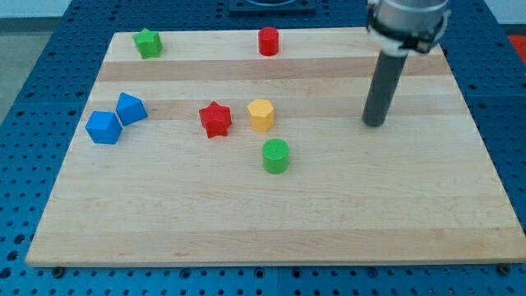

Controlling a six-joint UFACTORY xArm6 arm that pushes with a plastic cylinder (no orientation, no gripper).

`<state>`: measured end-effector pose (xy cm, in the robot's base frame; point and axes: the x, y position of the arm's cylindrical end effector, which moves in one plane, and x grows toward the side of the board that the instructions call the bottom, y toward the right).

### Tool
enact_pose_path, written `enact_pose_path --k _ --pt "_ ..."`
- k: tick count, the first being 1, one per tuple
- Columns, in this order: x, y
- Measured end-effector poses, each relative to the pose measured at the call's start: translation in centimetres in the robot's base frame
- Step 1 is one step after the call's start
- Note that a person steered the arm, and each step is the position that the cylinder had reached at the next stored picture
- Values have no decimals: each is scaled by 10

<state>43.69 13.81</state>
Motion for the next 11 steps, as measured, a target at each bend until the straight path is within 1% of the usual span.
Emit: enact_pose_path --k 1,2,3,5,7,11 --pt "47 -26" --pt "78 -62" --pt "77 -101" --pt "45 -112" --pt "25 -125" --pt "25 -239"
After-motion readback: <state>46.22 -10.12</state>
